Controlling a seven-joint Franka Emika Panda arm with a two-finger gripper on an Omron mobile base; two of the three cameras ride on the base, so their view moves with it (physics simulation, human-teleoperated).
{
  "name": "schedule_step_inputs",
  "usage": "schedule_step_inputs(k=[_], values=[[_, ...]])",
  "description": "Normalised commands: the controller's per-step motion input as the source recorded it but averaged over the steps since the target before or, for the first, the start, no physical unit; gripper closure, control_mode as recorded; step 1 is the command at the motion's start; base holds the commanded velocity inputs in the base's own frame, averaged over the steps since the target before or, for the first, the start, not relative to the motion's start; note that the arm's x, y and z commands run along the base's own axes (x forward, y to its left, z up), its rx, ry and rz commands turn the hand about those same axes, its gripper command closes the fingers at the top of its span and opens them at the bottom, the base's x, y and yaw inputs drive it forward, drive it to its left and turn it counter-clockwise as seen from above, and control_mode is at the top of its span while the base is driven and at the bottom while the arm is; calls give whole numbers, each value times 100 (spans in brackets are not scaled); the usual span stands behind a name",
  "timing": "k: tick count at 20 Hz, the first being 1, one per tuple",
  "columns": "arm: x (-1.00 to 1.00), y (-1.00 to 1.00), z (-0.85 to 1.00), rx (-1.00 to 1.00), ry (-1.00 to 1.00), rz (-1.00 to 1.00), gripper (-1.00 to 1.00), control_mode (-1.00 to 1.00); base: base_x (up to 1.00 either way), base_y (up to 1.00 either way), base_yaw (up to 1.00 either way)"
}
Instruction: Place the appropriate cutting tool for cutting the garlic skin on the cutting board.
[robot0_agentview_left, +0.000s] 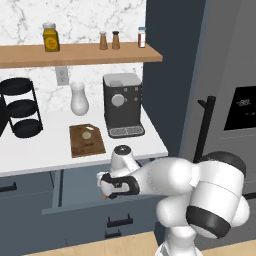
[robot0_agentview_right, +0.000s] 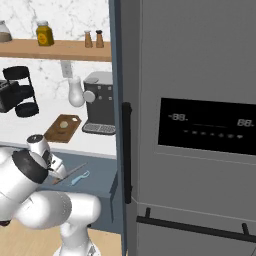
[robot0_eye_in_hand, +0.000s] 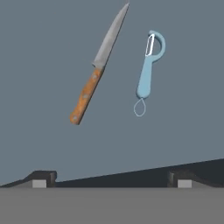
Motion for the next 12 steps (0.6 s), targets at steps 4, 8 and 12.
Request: schedule_step_inputs(k=[4,8,12], values=[[26,2,-7,0,4,0,-100,-100,0,0,0],[2,5,-24,0,8,0,-100,-100,0,0,0],[0,1,-27,0,8,0,-100,-100,0,0,0]])
